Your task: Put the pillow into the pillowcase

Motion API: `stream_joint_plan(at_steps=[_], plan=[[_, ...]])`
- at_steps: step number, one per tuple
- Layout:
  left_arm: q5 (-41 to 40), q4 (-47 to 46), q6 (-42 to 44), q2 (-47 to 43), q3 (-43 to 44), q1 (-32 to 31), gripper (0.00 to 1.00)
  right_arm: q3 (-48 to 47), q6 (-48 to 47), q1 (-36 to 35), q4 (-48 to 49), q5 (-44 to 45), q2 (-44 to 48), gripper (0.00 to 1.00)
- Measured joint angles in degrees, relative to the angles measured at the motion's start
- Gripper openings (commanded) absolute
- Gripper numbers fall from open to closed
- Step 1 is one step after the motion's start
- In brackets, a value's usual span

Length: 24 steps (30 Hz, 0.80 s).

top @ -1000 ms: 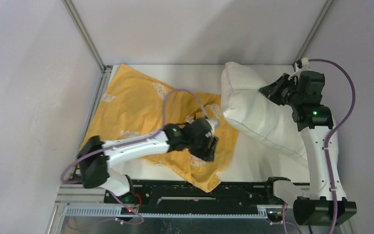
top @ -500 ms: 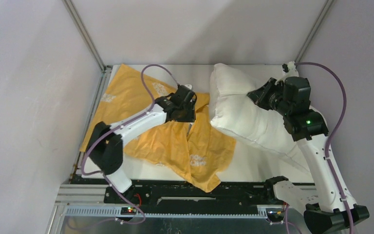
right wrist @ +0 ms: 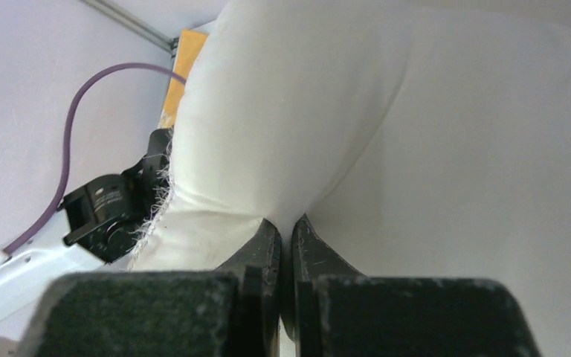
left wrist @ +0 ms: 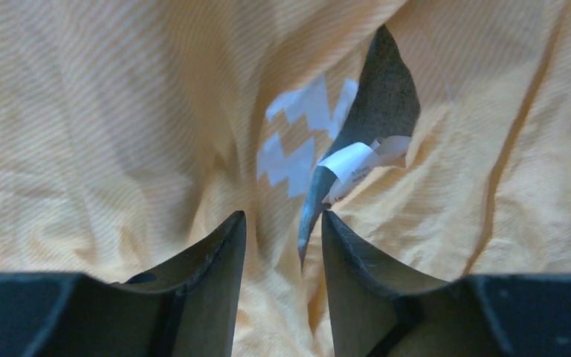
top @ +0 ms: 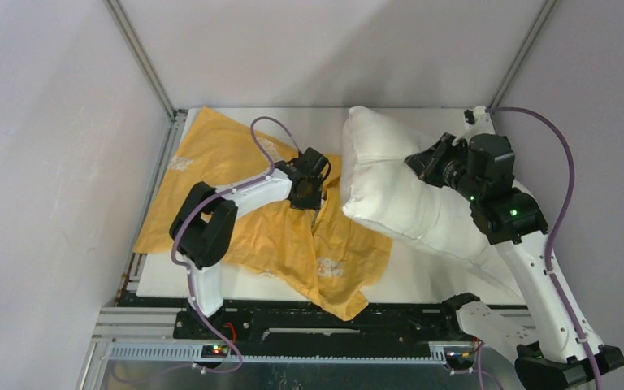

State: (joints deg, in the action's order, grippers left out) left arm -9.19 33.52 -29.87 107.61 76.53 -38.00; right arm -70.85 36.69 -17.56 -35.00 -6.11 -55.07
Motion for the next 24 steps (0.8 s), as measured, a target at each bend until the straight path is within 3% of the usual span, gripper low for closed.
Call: stream_joint_plan(at_steps=[3, 5, 11, 19, 20, 21, 22, 24], plan=[[1.7, -0.8, 0.1, 1.0, 0.0, 1.3, 0.12, 0.0, 0.0, -2.6, 0.4, 0.5, -0.9, 0.0], [2.4, -1.3, -0.2, 1.1, 0.0, 2.3, 0.01, 0.5, 0.1, -4.4, 1.2, 0.9, -2.2, 0.0], [4.9, -3.0, -0.9, -3.0, -1.0, 6.2, 0.0, 11.8, 2.1, -9.3, 9.8, -1.0, -3.6, 0.0], [8.9, -6.2, -4.6, -17.2, -4.0, 10.0, 0.0, 28.5, 3.8, -15.8, 18.3, -3.1, -5.7, 0.0], [9.6, -6.9, -5.0, -18.5, -4.6, 10.1, 0.0, 29.0, 3.7, -16.0, 18.9, -3.2, -5.8, 0.04], [10.1, -7.4, -5.4, -19.3, -5.2, 10.1, 0.0, 29.0, 3.1, -16.3, 19.6, -3.1, -5.8, 0.15], [10.9, -8.1, -5.9, -20.1, -5.8, 10.1, 0.0, 28.9, 2.5, -16.6, 19.8, -3.0, -5.7, 0.33], [12.4, -9.4, -6.7, -21.0, -7.2, 10.0, 0.0, 27.8, 0.7, -18.0, 18.9, -1.9, -5.2, 0.53]])
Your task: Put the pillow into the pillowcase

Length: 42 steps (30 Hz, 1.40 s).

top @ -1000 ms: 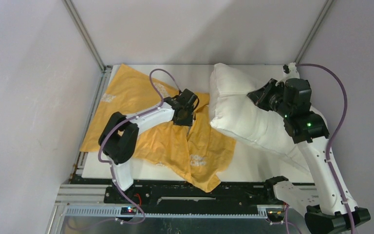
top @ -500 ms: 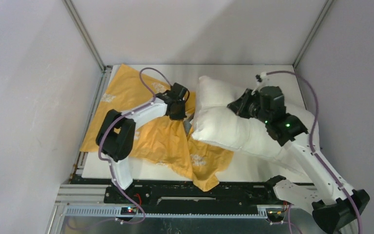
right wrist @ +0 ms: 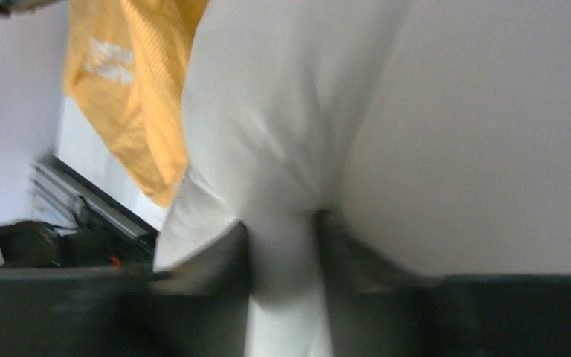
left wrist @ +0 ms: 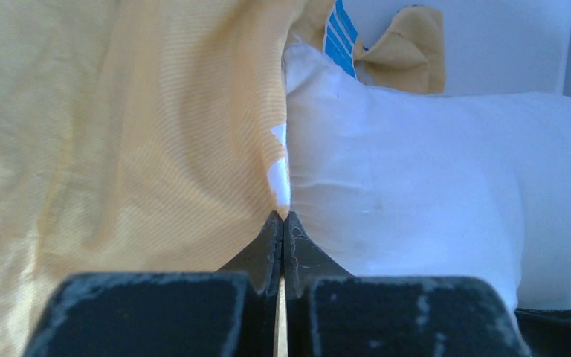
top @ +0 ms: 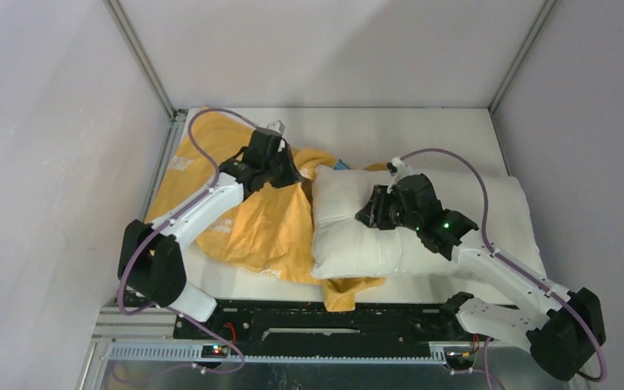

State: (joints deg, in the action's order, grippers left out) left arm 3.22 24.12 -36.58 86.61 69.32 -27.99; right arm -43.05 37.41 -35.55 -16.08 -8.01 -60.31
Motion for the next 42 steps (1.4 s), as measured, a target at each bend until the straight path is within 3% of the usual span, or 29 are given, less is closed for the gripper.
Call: stream_joint_plan(at_steps=[2, 9, 11, 17, 19, 20, 21, 23, 24, 25, 30, 36, 42], plan=[[1.1, -1.0, -0.6, -0.2, -1.3, 0.0, 0.0, -2.8, -2.5, -1.9, -2.8, 1.8, 0.1, 0.67], [3.5, -2.1, -1.1, -0.5, -4.0, -0.3, 0.0, -21.8, -15.6, -5.8, -6.5, 7.4, -2.9, 0.87], [3.5, -2.2, -1.1, -0.9, -4.1, -0.4, 0.0, -26.1, -19.7, -5.9, -5.6, 8.8, -7.2, 0.99], [3.5, -2.3, -1.1, -2.0, -4.1, -0.4, 0.0, -32.0, -28.7, -6.8, -4.8, 11.2, -24.7, 0.99], [3.4, -2.2, -1.1, -2.0, -4.1, -0.4, 0.0, -31.8, -29.9, -7.5, -5.5, 12.0, -30.4, 0.93], [3.2, -2.2, -1.2, -2.0, -4.1, -0.4, 0.0, -31.2, -30.4, -7.8, -5.7, 12.7, -32.8, 0.83], [2.9, -2.2, -1.4, -2.0, -4.1, -0.4, 0.0, -30.1, -30.8, -8.2, -5.5, 13.4, -34.6, 0.66], [2.2, -2.1, -2.0, -2.0, -4.1, -0.4, 0.0, -28.3, -31.2, -8.5, -4.2, 14.7, -36.2, 0.2], [1.8, -2.1, -2.1, -2.0, -4.1, -0.4, 0.0, -27.4, -31.3, -8.5, -3.3, 15.3, -36.3, 0.05], [1.4, -2.2, -2.4, -2.0, -4.1, -0.4, 0.0, -26.9, -31.2, -8.6, -2.7, 15.8, -36.0, 0.0], [-0.6, -2.2, -3.3, -2.1, -4.1, -0.4, 0.0, -22.4, -28.8, -9.1, -0.9, 17.1, -29.4, 0.0], [-1.5, -2.3, -4.0, -2.1, -4.1, -0.4, 0.0, -20.4, -29.0, -14.2, -6.0, 16.0, -19.2, 0.0], [-3.5, -2.5, -4.3, -3.6, -4.1, -0.4, 0.0, -18.8, -29.0, -17.8, -7.3, 13.2, -19.4, 0.0]])
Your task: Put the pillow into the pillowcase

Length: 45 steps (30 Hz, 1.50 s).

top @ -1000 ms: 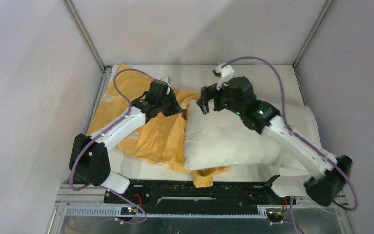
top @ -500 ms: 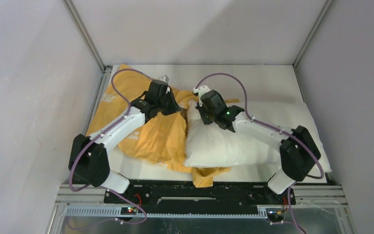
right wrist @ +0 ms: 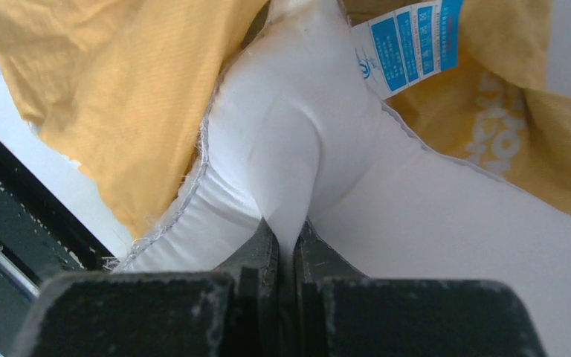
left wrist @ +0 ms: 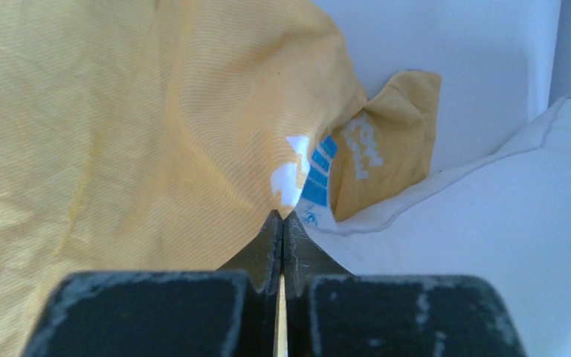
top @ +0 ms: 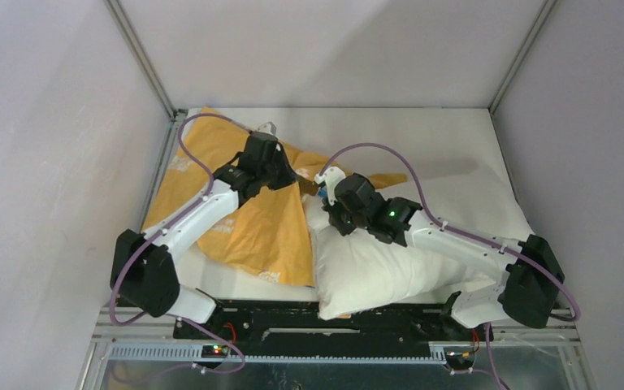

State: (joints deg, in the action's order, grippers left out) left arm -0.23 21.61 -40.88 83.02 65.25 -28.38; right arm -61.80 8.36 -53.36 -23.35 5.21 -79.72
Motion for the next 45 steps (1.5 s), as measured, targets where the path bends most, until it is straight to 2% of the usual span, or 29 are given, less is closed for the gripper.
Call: stream_joint_plan(at_steps=[4, 8, 14, 21, 31, 33, 35, 40, 45], plan=[[-0.7, -0.2, -0.1, -1.8, 0.0, -0.3, 0.0, 2.1, 0.5, 0.1, 1.9, -1.1, -0.3, 0.0], [2.4, -1.8, 1.0, -4.3, -0.1, -1.2, 0.0, 2.0, 2.0, 4.0, 3.2, -4.4, -0.4, 0.0], [11.8, -4.7, 5.2, -9.6, -4.6, -4.0, 0.0, -6.6, 2.8, 10.3, -1.4, -6.3, -4.6, 0.0], [17.2, -3.7, 9.5, -14.3, -10.1, -8.0, 0.0, -18.8, 2.8, 12.0, -6.5, -2.7, -9.6, 0.0], [17.4, 2.4, 8.7, -22.0, -10.9, -7.9, 0.0, -16.9, 9.3, 13.7, -1.0, 6.3, -18.5, 0.0], [17.4, 3.2, 7.6, -22.4, -10.9, -7.9, 0.0, -16.5, 10.3, 13.1, -0.2, 7.3, -18.6, 0.13], [17.4, 3.7, 6.0, -22.4, -10.9, -7.9, 0.0, -16.4, 10.7, 12.3, 0.1, 8.6, -18.0, 0.19], [20.6, 3.2, 0.7, -22.4, -10.9, -7.9, 0.0, -15.9, 10.4, 10.3, 0.1, 12.4, -15.2, 0.02], [21.3, 4.5, -0.7, -23.9, -10.9, -7.9, 0.0, -15.8, 10.8, 11.6, 0.1, 12.4, -14.8, 0.0]])
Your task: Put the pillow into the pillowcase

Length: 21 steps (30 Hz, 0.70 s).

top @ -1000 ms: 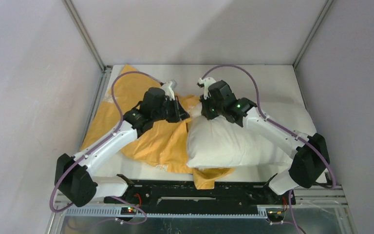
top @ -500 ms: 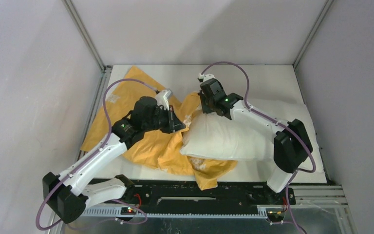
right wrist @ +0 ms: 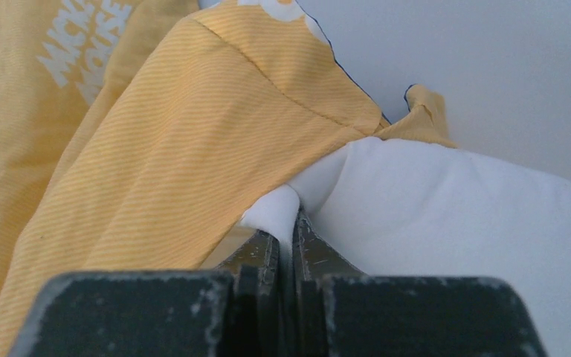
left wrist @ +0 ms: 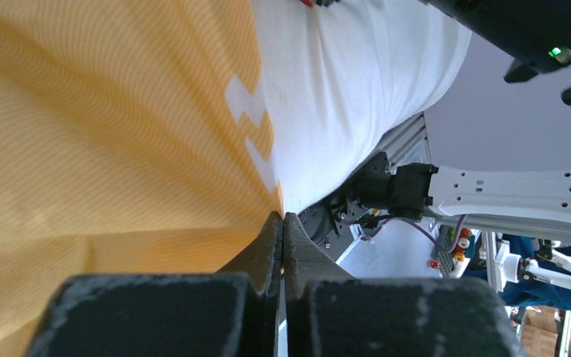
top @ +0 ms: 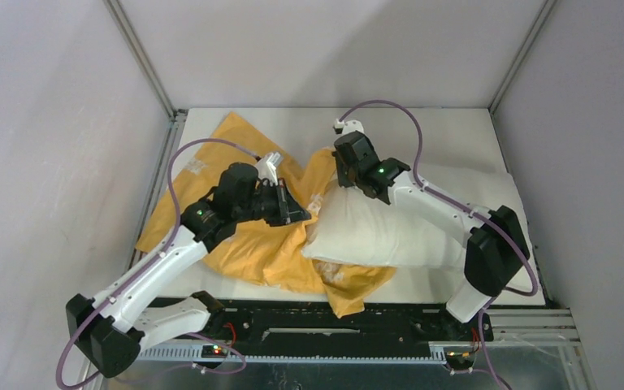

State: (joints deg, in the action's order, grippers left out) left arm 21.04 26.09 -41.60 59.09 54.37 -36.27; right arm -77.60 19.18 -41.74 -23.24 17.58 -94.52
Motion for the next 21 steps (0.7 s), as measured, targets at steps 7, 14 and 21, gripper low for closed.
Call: stream_joint_plan(at_steps=[7, 14, 21], plan=[[2.5, 6.8, -0.5, -6.2, -0.1, -0.3, 0.0, 0.0, 2.7, 1.0, 5.1, 4.7, -6.8, 0.0], [5.9, 11.3, -0.4, -12.4, -0.1, -0.4, 0.02, 0.0, 5.4, 2.3, 8.6, 8.9, -8.9, 0.0], [-6.1, 14.9, 2.0, -9.4, -1.7, -0.8, 0.46, 0.1, 6.9, 3.5, 9.1, 3.8, -8.7, 0.06]])
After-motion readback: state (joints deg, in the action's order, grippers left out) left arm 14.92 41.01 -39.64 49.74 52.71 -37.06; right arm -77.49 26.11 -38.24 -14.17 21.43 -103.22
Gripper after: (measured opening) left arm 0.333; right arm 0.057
